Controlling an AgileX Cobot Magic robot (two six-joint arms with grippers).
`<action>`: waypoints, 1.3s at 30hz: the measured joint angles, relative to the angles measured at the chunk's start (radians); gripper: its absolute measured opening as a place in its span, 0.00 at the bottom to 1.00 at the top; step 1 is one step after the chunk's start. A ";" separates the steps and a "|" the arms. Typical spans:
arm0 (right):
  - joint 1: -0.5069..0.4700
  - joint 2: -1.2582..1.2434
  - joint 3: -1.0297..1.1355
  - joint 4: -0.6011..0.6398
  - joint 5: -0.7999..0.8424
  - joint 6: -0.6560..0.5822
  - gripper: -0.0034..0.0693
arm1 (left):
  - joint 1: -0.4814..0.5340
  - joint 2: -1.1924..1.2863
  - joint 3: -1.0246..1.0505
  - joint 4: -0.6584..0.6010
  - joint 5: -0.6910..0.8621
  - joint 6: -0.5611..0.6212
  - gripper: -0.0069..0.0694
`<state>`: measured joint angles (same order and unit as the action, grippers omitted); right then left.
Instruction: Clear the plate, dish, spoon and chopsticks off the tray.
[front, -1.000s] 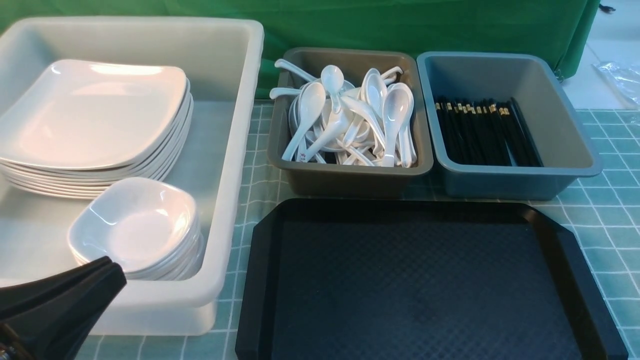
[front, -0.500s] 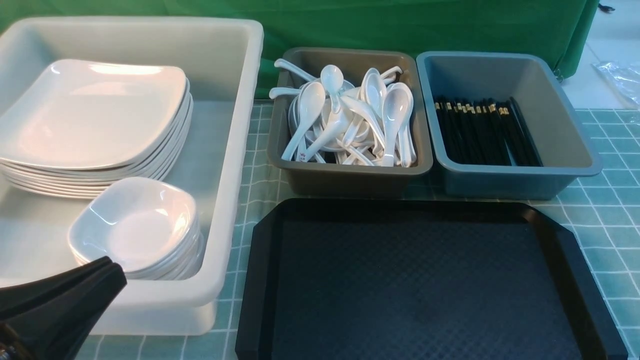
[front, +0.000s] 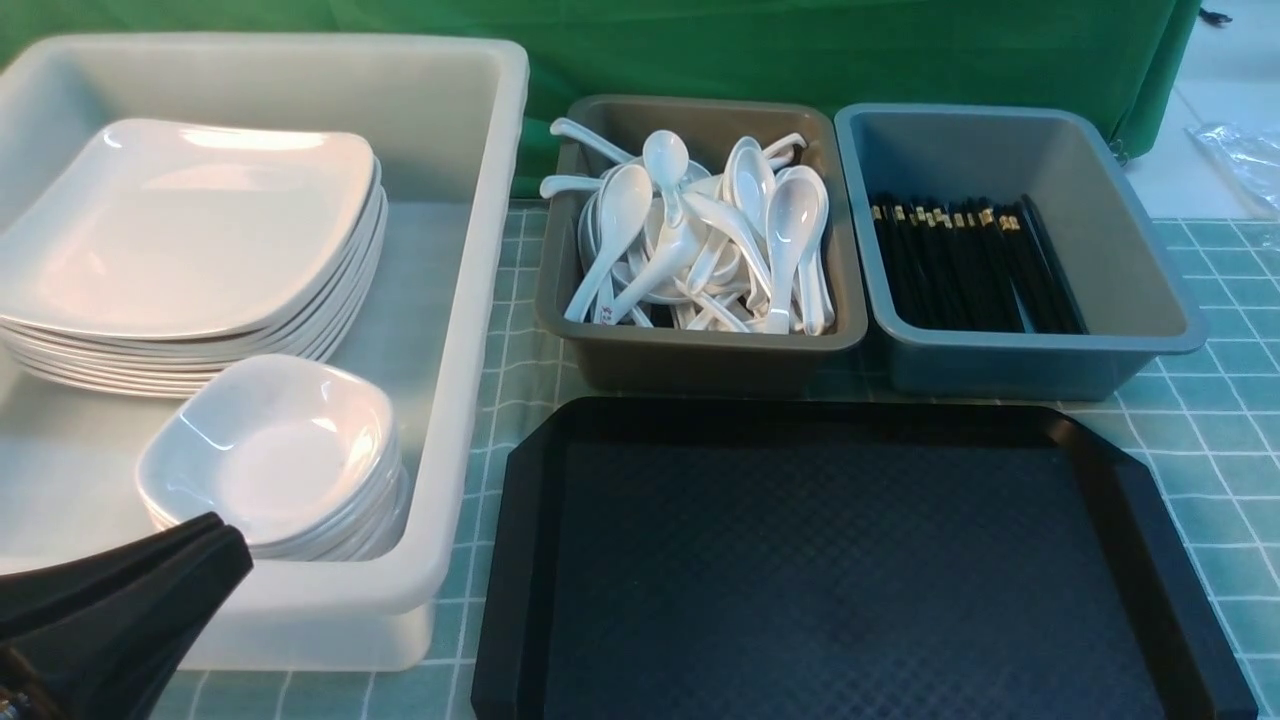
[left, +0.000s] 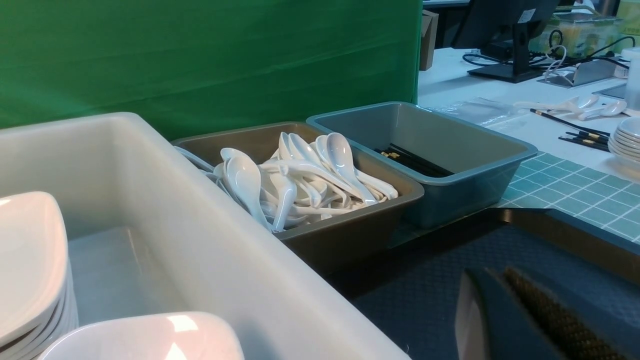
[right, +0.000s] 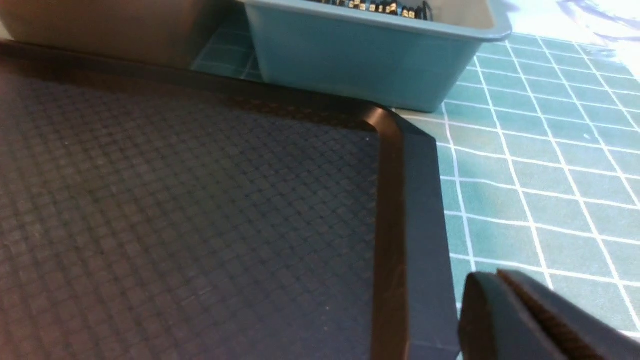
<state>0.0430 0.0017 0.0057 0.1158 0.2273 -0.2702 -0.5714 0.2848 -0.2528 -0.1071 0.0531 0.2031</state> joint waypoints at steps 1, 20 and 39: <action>0.000 0.000 0.000 -0.001 0.000 -0.001 0.07 | 0.000 0.000 0.000 0.000 0.000 0.000 0.11; 0.000 0.000 0.000 -0.004 0.000 0.001 0.13 | 0.000 0.000 0.000 0.000 0.000 0.000 0.11; 0.000 0.000 0.000 -0.004 0.000 0.001 0.21 | 0.525 -0.280 0.191 0.028 0.189 -0.181 0.11</action>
<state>0.0430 0.0017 0.0057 0.1120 0.2270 -0.2691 -0.0463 0.0044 -0.0613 -0.0795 0.2423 0.0218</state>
